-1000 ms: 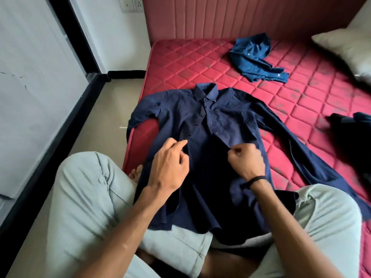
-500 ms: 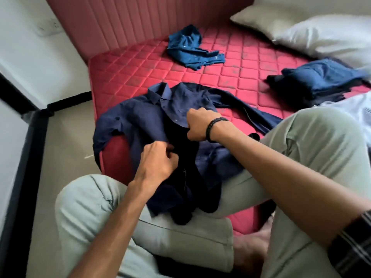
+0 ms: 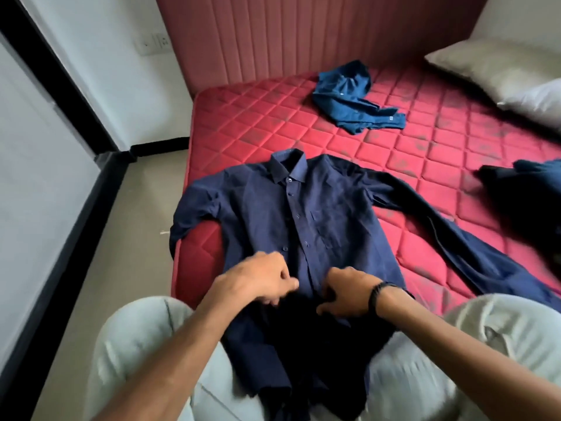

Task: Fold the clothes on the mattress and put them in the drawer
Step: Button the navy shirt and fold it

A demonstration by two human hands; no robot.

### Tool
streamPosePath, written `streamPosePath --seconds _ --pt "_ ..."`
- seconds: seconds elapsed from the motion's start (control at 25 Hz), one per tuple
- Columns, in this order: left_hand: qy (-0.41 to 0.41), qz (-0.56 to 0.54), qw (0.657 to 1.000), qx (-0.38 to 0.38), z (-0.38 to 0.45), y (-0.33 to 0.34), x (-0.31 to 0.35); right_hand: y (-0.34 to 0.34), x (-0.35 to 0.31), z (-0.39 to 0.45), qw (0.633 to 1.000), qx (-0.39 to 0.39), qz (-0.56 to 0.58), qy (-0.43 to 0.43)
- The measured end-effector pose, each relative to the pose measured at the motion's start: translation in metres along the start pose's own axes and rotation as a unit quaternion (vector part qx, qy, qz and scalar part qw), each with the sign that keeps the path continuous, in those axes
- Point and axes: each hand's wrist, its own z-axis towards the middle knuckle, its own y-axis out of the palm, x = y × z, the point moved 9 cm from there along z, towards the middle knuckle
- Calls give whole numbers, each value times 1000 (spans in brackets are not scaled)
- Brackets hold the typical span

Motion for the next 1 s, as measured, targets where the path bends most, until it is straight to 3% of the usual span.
streamPosePath --seconds 0.12,0.2,0.32,0.52,0.6,0.68,0.8,1.0 --pt "-28 -51 991 124 70 -60 -17 -35 10 39 989 115 97 1" --pt "-20 -44 981 187 89 -77 -21 -61 2 43 954 233 186 -39" --pt "16 -44 978 204 143 -67 -21 -67 5 84 917 315 237 -65" --pt "43 -90 969 228 178 -62 -24 -59 6 139 939 321 122 30" --pt "31 -110 965 237 178 -66 -29 -73 14 144 933 329 137 42" --pt "20 -112 961 250 172 -69 -33 -80 35 142 915 332 229 38" --pt "6 -148 951 271 159 -76 -38 -76 66 137 846 313 431 17" --pt "-17 -346 900 264 148 -73 -40 -66 56 149 804 296 516 -9"
